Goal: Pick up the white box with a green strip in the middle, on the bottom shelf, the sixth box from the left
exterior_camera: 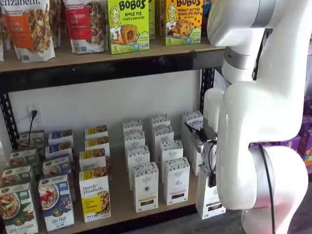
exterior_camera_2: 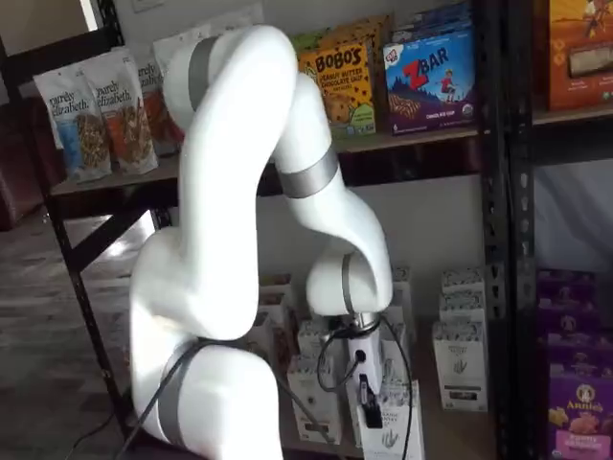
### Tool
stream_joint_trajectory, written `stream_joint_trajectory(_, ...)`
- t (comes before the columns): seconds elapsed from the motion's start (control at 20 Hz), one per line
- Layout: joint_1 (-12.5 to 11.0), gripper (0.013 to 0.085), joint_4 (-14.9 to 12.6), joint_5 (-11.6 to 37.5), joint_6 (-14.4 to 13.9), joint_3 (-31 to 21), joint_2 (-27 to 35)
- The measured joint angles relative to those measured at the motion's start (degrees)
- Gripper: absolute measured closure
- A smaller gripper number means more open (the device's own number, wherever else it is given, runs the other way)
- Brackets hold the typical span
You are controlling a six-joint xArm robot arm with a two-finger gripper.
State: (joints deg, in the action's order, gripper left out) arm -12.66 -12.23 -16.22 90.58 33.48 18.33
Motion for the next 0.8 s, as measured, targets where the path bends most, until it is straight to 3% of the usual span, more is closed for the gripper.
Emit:
stream_joint_trajectory(0.25,1.4,0.049,-4.4,-1.3,-5.5,-3.7,-5.5)
stream_joint_trajectory(0.35,2.3,0.049,-4.6,-2.6,-6.4,-5.4,-8.3)
stream_joint_trajectory(0.45,3.1,0.049,-3.5,-3.9,-6.1,-6.9,-11.1)
stream_joint_trajectory(0.8,4.7,0.049,3.6,-8.4,-0.9,-10.0,-19.2)
